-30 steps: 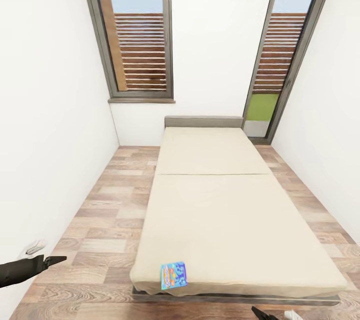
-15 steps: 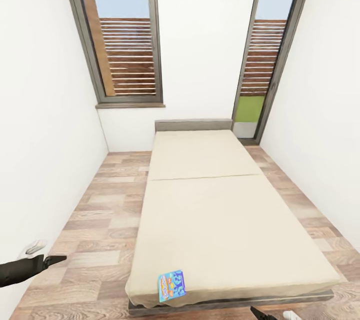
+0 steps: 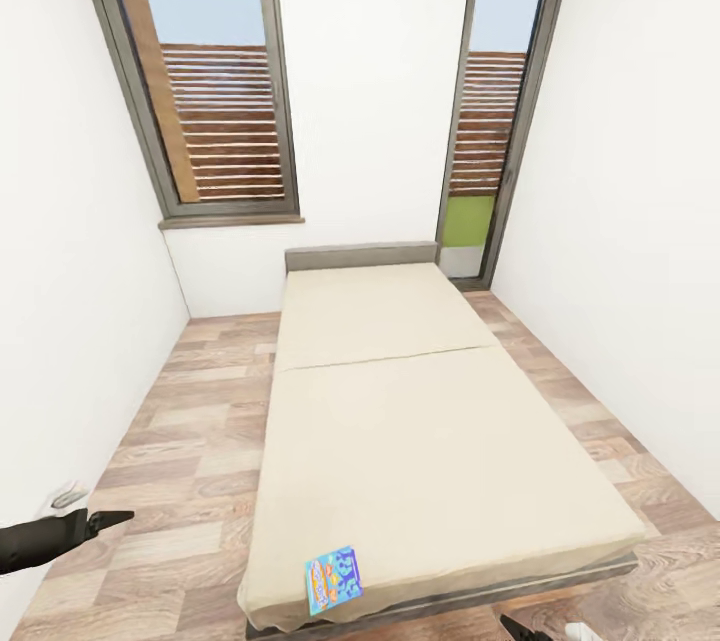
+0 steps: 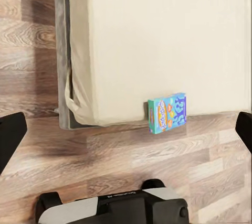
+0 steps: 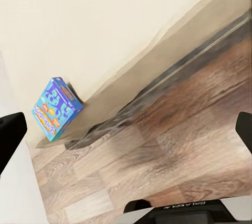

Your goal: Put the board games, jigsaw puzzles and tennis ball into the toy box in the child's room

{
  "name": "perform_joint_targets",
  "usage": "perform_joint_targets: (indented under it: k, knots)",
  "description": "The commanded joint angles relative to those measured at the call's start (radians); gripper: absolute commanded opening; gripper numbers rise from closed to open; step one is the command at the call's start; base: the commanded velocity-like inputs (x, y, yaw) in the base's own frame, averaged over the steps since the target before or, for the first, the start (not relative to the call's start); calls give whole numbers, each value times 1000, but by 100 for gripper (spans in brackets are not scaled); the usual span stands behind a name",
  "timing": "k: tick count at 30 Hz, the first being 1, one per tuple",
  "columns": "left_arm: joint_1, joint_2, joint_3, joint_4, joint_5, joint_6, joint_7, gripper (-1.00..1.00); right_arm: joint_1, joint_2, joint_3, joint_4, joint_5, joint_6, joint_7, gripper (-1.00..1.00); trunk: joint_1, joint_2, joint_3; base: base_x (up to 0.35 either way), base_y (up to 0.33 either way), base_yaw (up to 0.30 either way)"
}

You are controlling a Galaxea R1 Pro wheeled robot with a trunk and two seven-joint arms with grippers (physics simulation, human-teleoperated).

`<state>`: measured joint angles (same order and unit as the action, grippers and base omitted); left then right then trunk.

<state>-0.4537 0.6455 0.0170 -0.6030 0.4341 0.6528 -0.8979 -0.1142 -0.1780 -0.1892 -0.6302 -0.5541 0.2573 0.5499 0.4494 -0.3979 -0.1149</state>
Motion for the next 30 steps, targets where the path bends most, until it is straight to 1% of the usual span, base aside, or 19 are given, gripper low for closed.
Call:
perform_joint_targets:
  k: [1, 5, 7, 13, 15, 19, 20, 22, 23, 26, 30]
  knots:
    - [0, 0, 4, -1, 4, 11, -13, 100, -1, 0, -3, 0, -9, 10, 3, 100, 1, -2, -1, 0, 13, -196]
    - [0, 1, 15, -2, 2, 16, -65, 100, -1, 1, -3, 0, -9, 10, 2, 100, 1, -2, 5, 0, 6, -163]
    - [0, 3, 20, -3, 0, 18, -93, 100, -1, 1, -3, 0, -9, 10, 2, 100, 8, -16, 1, 0, 2, -117]
    - [0, 6, 23, -2, 0, 28, -111, 100, -1, 2, -3, 0, -9, 10, 2, 100, 31, -58, -8, 0, 1, -100]
    - [0, 10, 26, -2, 1, 48, -113, 100, -1, 2, -3, 0, -9, 10, 2, 100, 39, -72, -12, 0, 0, -90]
    - [0, 20, 38, -5, 2, 106, -114, 100, -1, 2, -3, 0, -9, 10, 2, 100, 39, -72, -7, 0, 0, -44]
    - [0, 22, 46, -9, 3, 131, -114, 100, -1, 2, -3, 0, -9, 10, 2, 100, 39, -72, -6, 0, 0, -19]
    - [0, 24, 58, -16, 3, 158, -114, 100, -1, 2, -3, 0, -9, 10, 2, 100, 39, -72, -5, 0, 0, -14]
    - [-1, 25, 70, -23, 2, 185, -114, 100, -1, 2, -3, 0, -9, 10, 2, 100, 39, -72, -5, 0, 0, -8]
    - [0, 26, 97, -31, 1, 241, -113, 100, -1, 2, -3, 0, -9, 10, 1, 100, 39, -72, -4, 0, 0, -4]
    - [0, 27, 119, -34, 0, 276, -113, 100, -1, 2, -3, 0, -9, 10, -4, 100, 54, -100, -17, 0, 0, -1]
